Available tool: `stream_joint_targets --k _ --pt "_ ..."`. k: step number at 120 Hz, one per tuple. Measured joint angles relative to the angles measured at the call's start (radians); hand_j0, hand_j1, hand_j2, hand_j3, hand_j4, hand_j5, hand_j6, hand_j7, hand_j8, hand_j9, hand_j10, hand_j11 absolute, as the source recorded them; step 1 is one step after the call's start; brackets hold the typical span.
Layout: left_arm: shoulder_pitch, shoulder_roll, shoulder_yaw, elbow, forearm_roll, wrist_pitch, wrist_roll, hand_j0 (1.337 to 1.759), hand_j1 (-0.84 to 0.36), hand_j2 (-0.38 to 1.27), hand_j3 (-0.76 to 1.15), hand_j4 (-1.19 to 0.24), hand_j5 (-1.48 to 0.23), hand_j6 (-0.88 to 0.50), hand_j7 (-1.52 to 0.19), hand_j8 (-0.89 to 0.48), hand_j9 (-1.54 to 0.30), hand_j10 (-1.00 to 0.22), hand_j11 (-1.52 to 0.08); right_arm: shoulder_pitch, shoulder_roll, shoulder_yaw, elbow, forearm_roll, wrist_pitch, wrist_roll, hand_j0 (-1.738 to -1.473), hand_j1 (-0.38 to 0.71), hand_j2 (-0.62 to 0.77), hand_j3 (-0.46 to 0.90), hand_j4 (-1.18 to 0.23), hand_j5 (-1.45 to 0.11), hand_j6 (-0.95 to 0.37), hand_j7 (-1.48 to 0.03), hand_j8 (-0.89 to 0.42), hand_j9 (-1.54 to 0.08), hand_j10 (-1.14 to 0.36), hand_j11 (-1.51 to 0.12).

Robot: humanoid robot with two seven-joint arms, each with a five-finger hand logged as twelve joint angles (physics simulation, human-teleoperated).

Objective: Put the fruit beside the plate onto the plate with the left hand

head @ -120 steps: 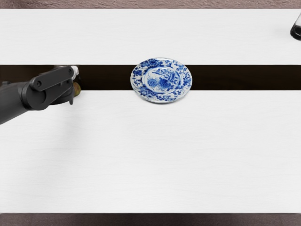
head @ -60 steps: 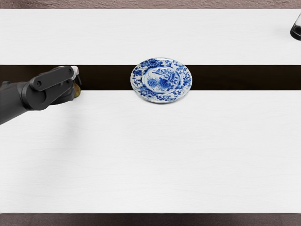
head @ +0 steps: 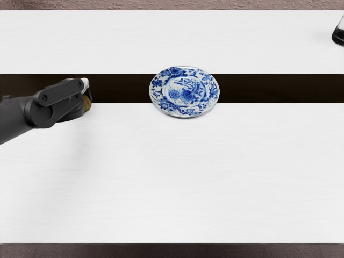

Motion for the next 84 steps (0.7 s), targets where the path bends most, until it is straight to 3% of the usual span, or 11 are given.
stream_joint_targets --k 10,39,84 --pt "0.0 0.003 -0.002 0.0 -0.008 0.001 0.0 1.644 -0.27 0.06 0.0 -0.58 -0.8 -0.36 -0.85 -0.41 -0.86 -0.6 -0.86 0.0 0.0 0.0 0.0 0.0 0.0 0.0 -1.658 -0.35 0.0 0.0 0.0 0.0 0.0 0.0 0.0 0.0 0.0 0.0" --pt "-0.013 0.001 -0.003 -0.004 -0.056 -0.014 -0.001 1.65 -0.26 0.3 0.0 -0.66 -0.84 -0.46 -0.87 -0.5 -0.89 -0.65 -0.88 0.0 0.0 0.0 0.0 0.0 -0.001 0.0 -1.658 -0.35 0.0 0.0 0.0 0.0 0.0 0.0 0.0 0.0 0.0 0.0" --pt "-0.161 -0.011 -0.003 -0.058 -0.102 -0.098 -0.001 1.655 -0.24 0.37 0.0 -0.67 -0.89 -0.5 -0.91 -0.53 -0.9 -0.66 -0.9 0.0 0.0 0.0 0.0 0.0 0.0 0.0 -1.658 -0.35 0.0 0.0 0.0 0.0 0.0 0.0 0.0 0.0 0.0 0.0"
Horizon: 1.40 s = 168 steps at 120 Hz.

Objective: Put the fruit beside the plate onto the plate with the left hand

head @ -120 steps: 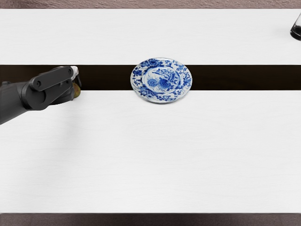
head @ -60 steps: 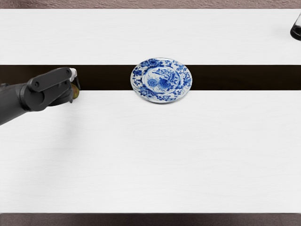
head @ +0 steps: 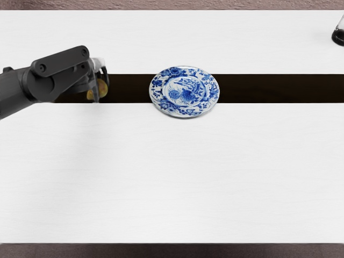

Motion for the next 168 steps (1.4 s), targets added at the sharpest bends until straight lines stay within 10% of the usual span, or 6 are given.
stream_joint_targets --k 83,129,153,168 --pt "-0.117 -0.179 -0.022 -0.082 0.01 0.101 -0.002 1.656 -0.28 0.37 0.0 -0.67 -0.91 -0.47 -0.91 -0.52 -0.9 -0.67 -0.9 0.004 0.0 0.0 0.0 0.0 0.001 0.0 -1.658 -0.35 0.0 0.0 0.0 0.0 0.0 0.0 0.0 0.0 0.0 0.0" --pt "-0.058 -0.179 0.007 -0.065 0.014 0.206 -0.216 1.654 -0.23 0.31 0.0 -0.67 -0.89 -0.52 -0.9 -0.55 -0.91 -0.66 -0.91 0.002 0.0 0.0 0.0 0.0 0.001 0.0 -1.658 -0.35 0.0 0.0 0.0 0.0 0.0 0.0 0.0 0.0 0.0 0.0" --pt "-0.026 -0.179 0.008 0.003 0.013 0.21 -0.249 1.655 -0.23 0.32 0.0 -0.64 -0.87 -0.52 -0.87 -0.57 -0.87 -0.64 -0.88 0.001 0.0 0.0 0.0 0.0 0.001 0.0 -1.658 -0.35 0.0 0.0 0.0 0.0 0.0 0.0 0.0 0.0 0.0 0.0" --pt "-0.015 -0.179 0.007 0.033 0.013 0.231 -0.253 1.656 -0.05 0.19 0.0 -0.42 -0.56 -0.36 -0.56 -0.39 -0.57 -0.42 -0.57 0.0 0.0 0.0 0.0 0.0 0.001 0.0 -1.658 -0.35 0.0 0.0 0.0 0.0 0.0 0.0 0.0 0.0 0.0 0.0"
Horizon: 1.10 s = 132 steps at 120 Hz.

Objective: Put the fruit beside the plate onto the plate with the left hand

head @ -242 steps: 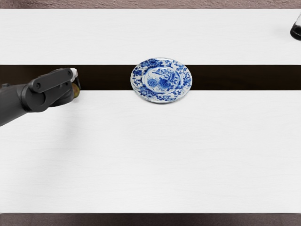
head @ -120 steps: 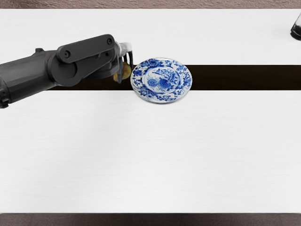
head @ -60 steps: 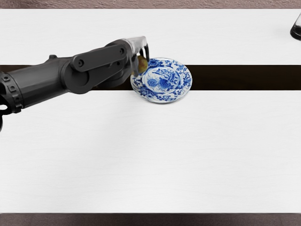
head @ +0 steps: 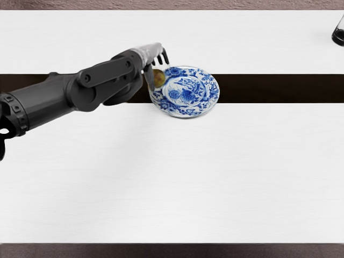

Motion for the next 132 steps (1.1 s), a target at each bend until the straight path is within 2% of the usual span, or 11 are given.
stream_joint_targets --k 11,23,35,41,58,64,73,107,119,132 --pt "0.007 0.0 -0.002 0.01 -0.001 0.011 -0.001 1.657 0.08 0.13 0.0 -0.28 -0.38 -0.24 -0.38 -0.26 -0.38 -0.28 -0.38 0.0 0.0 0.0 0.0 0.0 0.0 0.0 -1.658 -0.35 0.0 0.0 0.0 0.0 0.0 0.0 0.0 0.0 0.0 0.0" --pt "0.006 0.0 -0.003 0.015 -0.001 0.015 -0.002 1.657 0.16 0.08 0.0 -0.19 -0.25 -0.16 -0.25 -0.18 -0.25 -0.19 -0.25 0.0 0.0 0.0 0.0 0.0 0.0 0.0 -1.658 -0.35 0.0 0.0 0.0 0.0 0.0 0.0 0.0 0.0 0.0 0.0" --pt "0.007 0.0 -0.003 0.016 -0.003 0.016 -0.003 1.658 0.22 0.05 0.0 -0.13 -0.17 -0.11 -0.17 -0.12 -0.17 -0.13 -0.17 0.0 0.0 0.0 0.0 0.0 0.0 0.0 -1.658 -0.35 0.0 0.0 0.0 0.0 0.0 0.0 0.0 0.0 0.0 0.0" --pt "0.041 0.0 -0.011 0.014 -0.017 0.016 -0.003 1.658 0.24 0.04 0.0 -0.11 -0.14 -0.09 -0.14 -0.1 -0.14 -0.11 -0.14 0.0 0.0 -0.001 0.0 0.0 0.0 0.0 -1.658 -0.35 0.0 0.0 0.0 0.0 0.0 0.0 0.0 0.0 0.0 0.0" --pt "0.049 0.0 -0.058 -0.002 -0.142 0.012 -0.002 1.658 0.29 0.02 0.0 -0.06 -0.08 -0.06 -0.08 -0.06 -0.08 -0.06 -0.08 0.0 0.0 -0.001 0.0 0.0 0.0 0.0 -1.658 -0.35 0.0 0.0 0.0 0.0 0.0 0.0 0.0 0.0 0.0 0.0" --pt "0.052 0.0 -0.093 -0.065 -0.169 0.006 -0.001 1.658 0.29 0.02 0.0 -0.05 -0.07 -0.05 -0.07 -0.05 -0.07 -0.05 -0.07 0.0 0.0 -0.001 0.0 0.0 0.0 0.0 -1.658 -0.35 0.0 0.0 0.0 0.0 0.0 0.0 0.0 0.0 0.0 0.0" --pt "0.065 0.08 -0.141 -0.171 -0.203 -0.015 0.0 1.658 0.3 0.01 0.0 -0.04 -0.06 -0.04 -0.06 -0.04 -0.06 -0.04 -0.06 0.0 0.0 -0.001 0.0 0.0 0.0 0.0 -1.658 -0.35 0.0 0.0 0.0 0.0 0.0 0.0 0.0 0.0 0.0 0.0" --pt "0.135 0.478 -0.203 -0.509 -0.238 -0.062 -0.004 1.658 0.32 0.01 0.0 -0.03 -0.03 -0.03 -0.03 -0.03 -0.03 -0.03 -0.03 0.003 0.0 -0.002 0.005 -0.002 0.004 0.0 -1.658 -0.35 0.0 0.0 0.0 0.0 0.0 0.0 0.0 0.0 0.0 0.0" --pt "0.135 0.586 -0.207 -0.609 -0.257 -0.106 -0.028 1.658 0.32 0.01 0.0 -0.02 -0.03 -0.02 -0.03 -0.02 -0.03 -0.02 -0.03 0.004 0.0 -0.002 0.006 -0.002 0.005 0.0 -1.658 -0.35 0.0 0.0 0.0 0.0 0.0 0.0 0.0 0.0 0.0 0.0" --pt "0.135 0.666 -0.209 -0.668 -0.288 -0.174 -0.069 1.658 0.33 0.01 0.0 -0.02 -0.03 -0.02 -0.03 -0.02 -0.03 -0.02 -0.03 0.004 0.0 -0.002 0.006 -0.002 0.006 0.0 -1.658 -0.35 0.0 0.0 0.0 0.0 0.0 0.0 0.0 0.0 0.0 0.0"
